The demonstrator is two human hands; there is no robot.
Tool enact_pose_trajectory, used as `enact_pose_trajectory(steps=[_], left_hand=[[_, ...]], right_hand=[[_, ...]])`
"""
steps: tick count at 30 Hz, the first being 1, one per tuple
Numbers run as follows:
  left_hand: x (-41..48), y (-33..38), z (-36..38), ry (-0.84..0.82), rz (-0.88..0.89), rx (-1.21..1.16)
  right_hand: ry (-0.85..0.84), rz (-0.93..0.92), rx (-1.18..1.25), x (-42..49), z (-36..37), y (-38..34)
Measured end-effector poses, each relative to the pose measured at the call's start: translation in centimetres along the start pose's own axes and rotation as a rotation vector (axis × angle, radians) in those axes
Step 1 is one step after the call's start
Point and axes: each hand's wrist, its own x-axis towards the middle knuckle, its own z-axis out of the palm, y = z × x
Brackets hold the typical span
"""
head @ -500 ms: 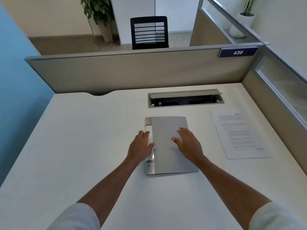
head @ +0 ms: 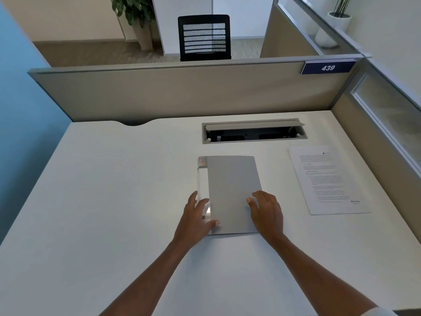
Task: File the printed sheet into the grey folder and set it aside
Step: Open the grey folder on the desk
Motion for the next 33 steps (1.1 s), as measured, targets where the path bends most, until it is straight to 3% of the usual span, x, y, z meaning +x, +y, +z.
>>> enact_pose_trajectory(steps=[23, 28, 33], left_hand=[[-2.9, -2.2, 3.5, -0.076, 0.108, 0.116], [-3.1, -2.6, 3.6, -0.084, 0.120, 0.084], [-3.0, -2.9, 3.9, -0.085, 0.125, 0.055]], right_hand=[[-0.077, 0.056, 0.010, -1.8, 0.3, 0.9], [-0.060, 0.233, 0.144, -2.0, -0.6, 1.0], [-0.028, 0.459, 0.485, -1.5, -1.7, 0.9]])
